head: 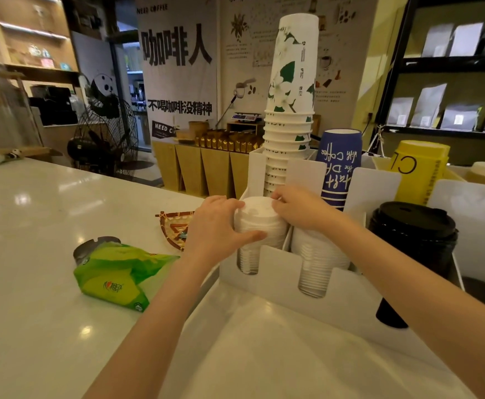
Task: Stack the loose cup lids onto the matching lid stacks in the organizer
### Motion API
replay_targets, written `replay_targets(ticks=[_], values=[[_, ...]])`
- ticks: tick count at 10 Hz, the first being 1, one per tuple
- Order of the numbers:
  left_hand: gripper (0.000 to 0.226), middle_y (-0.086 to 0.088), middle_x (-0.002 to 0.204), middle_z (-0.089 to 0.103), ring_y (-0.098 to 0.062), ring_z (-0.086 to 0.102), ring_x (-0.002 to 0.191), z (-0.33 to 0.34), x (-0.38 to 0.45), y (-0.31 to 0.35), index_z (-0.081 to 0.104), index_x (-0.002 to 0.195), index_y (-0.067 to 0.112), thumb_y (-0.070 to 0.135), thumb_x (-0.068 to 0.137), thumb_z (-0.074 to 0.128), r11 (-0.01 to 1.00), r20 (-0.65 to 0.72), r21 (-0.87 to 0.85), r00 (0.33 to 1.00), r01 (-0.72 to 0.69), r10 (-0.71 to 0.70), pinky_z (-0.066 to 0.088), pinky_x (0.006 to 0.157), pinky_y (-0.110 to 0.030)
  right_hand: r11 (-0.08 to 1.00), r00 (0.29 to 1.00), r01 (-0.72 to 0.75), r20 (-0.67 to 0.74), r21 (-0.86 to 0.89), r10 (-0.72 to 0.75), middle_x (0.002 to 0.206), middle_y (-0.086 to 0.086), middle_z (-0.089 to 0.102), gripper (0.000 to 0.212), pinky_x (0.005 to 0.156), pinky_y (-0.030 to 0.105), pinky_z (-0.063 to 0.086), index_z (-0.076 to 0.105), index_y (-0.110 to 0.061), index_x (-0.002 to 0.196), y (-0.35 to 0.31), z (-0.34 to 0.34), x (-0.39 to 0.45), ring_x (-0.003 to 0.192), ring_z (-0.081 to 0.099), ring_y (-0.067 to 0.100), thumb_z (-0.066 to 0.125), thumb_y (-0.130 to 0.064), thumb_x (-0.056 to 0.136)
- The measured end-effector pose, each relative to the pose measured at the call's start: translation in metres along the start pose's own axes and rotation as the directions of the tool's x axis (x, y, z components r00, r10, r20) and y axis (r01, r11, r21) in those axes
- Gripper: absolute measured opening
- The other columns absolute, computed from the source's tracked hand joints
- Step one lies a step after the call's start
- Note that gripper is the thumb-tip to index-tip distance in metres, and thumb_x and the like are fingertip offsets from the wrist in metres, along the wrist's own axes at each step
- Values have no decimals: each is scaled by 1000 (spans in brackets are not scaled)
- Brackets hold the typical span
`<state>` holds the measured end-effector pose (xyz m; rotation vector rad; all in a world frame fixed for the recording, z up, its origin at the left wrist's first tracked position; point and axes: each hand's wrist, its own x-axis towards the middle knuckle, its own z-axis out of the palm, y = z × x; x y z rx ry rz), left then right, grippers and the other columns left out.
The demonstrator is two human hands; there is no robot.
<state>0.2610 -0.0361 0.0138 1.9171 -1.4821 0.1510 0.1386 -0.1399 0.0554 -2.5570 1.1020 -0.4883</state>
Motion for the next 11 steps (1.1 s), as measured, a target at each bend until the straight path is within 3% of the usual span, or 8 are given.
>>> replay_targets(ticks=[2,4,5,6,7,9,10,11], values=[[67,2,133,53,-15,39,126,-1,-2,2,51,123,23,57,67,64,999,48,48,999,-13,10,30,106,-36,990,999,28,-17,-137,-31,102,10,62,28,75,35,45,56,-9,111,1,4,2,92,57,25,40,-23,92],[74,2,141,44,-17,33,131,-1,3,1,39,134,24,57,71,60,996,187,89,982,-14,-3,27,109,-40,792,953,116,-158,-599,-260,92,7,67,27,71,35,37,64,-13,96,-5,9,-1,81,58,25,39,-22,91],[69,1,146,37,-19,26,136,-3,5,2,36,136,25,56,77,53,996,236,90,972,-8,-13,24,111,-44,744,962,108,-118,-660,-245,92,7,67,21,76,36,38,62,-13,90,-7,10,-1,80,54,23,43,-22,91],[67,0,149,31,-21,22,138,-2,2,4,34,137,26,53,79,52,992,226,127,974,-9,-20,23,112,-44,655,963,128,-63,-745,-261,105,8,64,19,86,38,39,61,-13,100,-10,11,-4,98,54,26,51,-22,88],[71,-2,148,34,-22,25,137,3,-3,7,31,139,22,48,78,57,991,182,134,983,-4,-20,24,111,-41,613,959,158,-27,-774,-282,112,10,60,24,88,38,40,58,-9,107,-14,13,-9,103,52,28,54,-18,86],[71,-6,145,37,-25,30,133,-2,-2,13,32,138,19,47,78,58,986,230,166,972,12,-50,30,108,-42,762,972,160,-34,-628,-233,109,11,66,22,85,36,45,60,-10,107,-16,3,-18,96,59,27,49,-14,88],[68,-11,139,43,-26,40,125,-12,4,22,39,134,15,47,77,59,972,343,235,936,-8,-75,37,101,-39,932,989,126,-30,-339,-144,122,8,61,33,93,38,45,52,-17,122,-12,-11,-40,109,55,26,46,-18,90],[68,-11,136,47,-26,45,121,-29,19,34,40,132,11,40,76,64,973,461,228,878,21,-127,40,93,-33,981,965,180,-182,-76,-191,121,3,60,36,90,29,45,48,-21,126,-11,-41,-69,106,54,15,48,-20,90]])
